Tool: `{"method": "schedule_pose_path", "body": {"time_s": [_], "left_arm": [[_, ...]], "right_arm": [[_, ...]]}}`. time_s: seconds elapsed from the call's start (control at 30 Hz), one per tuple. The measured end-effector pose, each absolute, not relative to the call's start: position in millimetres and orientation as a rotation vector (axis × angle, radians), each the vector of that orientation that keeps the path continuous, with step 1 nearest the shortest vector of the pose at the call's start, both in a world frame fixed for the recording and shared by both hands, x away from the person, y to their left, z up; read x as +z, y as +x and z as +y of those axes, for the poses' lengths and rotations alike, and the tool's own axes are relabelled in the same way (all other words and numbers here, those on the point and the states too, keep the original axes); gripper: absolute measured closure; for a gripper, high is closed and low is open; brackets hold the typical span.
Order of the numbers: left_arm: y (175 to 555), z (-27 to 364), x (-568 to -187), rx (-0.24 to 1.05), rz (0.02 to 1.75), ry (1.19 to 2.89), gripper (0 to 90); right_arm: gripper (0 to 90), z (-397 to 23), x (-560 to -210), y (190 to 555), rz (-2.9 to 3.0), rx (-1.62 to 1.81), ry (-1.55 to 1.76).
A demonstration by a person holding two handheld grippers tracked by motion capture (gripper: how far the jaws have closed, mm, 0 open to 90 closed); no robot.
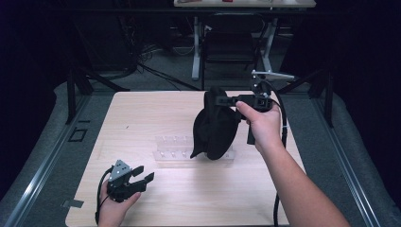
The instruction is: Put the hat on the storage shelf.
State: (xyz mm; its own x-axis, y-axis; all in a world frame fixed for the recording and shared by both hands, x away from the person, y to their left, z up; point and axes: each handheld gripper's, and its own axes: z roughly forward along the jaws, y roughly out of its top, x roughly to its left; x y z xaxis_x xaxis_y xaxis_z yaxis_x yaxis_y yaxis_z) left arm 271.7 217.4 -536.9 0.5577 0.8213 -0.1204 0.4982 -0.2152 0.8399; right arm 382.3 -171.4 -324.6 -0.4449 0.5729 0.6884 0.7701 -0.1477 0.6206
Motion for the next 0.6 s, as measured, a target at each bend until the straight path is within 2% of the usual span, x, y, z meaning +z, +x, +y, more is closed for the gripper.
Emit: {"method": "schedule_pose_path", "body": {"time_s": [0.17, 0.6], "left_arm": [[273, 211, -529, 0.458, 1.040, 1.875, 50.4], [285, 190, -505, 0.434, 0.984, 1.823, 47.3]], "right_arm": [[88.6, -168, -325, 382, -1.920, -1.642, -1.537], [88.5, -166, -326, 384, -1.905, -1.645, -1.533]]}}
